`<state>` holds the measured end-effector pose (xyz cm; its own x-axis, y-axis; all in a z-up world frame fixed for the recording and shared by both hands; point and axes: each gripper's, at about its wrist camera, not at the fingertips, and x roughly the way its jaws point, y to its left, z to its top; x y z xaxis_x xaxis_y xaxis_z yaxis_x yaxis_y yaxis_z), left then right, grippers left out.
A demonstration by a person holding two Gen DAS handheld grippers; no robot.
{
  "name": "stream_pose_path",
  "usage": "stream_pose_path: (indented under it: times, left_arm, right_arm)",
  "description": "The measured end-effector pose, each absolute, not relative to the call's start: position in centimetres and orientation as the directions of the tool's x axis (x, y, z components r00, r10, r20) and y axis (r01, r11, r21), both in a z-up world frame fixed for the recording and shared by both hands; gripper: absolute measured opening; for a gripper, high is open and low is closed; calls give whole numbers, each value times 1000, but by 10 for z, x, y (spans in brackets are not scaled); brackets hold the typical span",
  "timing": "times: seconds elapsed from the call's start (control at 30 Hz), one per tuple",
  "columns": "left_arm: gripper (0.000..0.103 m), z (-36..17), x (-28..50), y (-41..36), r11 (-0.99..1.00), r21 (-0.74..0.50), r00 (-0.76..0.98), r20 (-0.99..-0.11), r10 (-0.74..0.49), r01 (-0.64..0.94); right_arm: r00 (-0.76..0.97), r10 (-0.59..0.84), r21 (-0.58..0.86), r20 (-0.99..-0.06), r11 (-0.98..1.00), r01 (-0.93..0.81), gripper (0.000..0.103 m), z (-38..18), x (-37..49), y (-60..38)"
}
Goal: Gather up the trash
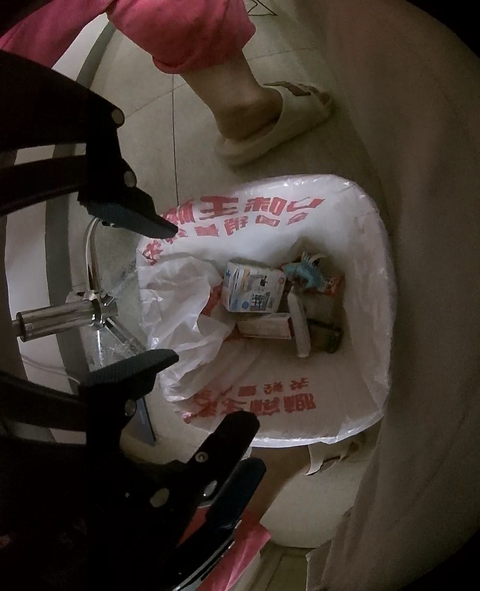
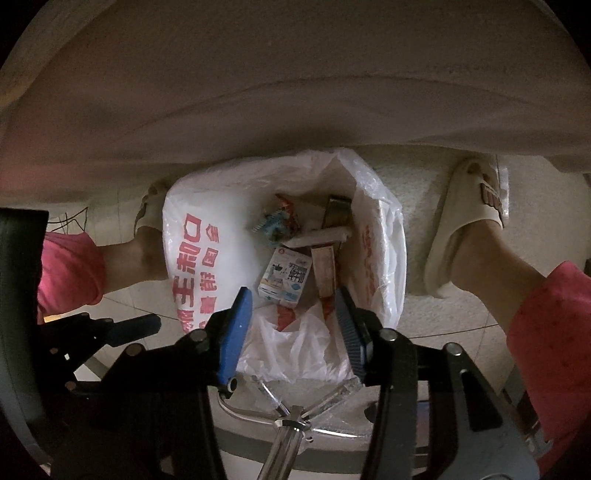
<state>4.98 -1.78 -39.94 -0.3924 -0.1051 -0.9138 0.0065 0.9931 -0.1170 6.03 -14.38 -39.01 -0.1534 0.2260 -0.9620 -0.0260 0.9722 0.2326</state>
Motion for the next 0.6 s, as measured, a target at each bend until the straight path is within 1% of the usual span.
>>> stream_pose_path:
  times: [0.1,0.13,0.2,0.3,0.4,0.47,0.6]
  left_arm:
    - [64,-397,50,-17,994,-113,-386,-917,-101,9]
    - [65,-396,50,-16,994,-109,-382,-919,-96,11]
    - [68,-392,50,-15,995,-102,-371,-924,-87,20]
    - [71,-383,49,-13,996,-87,-342,-937,-73,27]
    - [74,-372,49,-8,997,-70,-306,-950,-59,23]
    - [74,-364,48,-7,998,-53,-282,-958,-43,26]
    - [75,-345,44,0,999,-39,-226,-973,-35,12]
  right_arm:
    - [-148,221,227,-964,974,-27,50,-388,61,-145]
    - [-144,218,224,-965,974,-26,53,-387,61,-145]
    - [-132,210,216,-969,976,-25,56,-383,61,-147]
    - [-104,178,182,-979,983,-37,62,-371,60,-150]
    - [-73,138,141,-988,989,-49,66,-357,56,-153]
    - [-48,123,126,-991,991,-47,75,-346,52,-157]
    - [24,107,107,-994,994,-19,79,-318,43,-164]
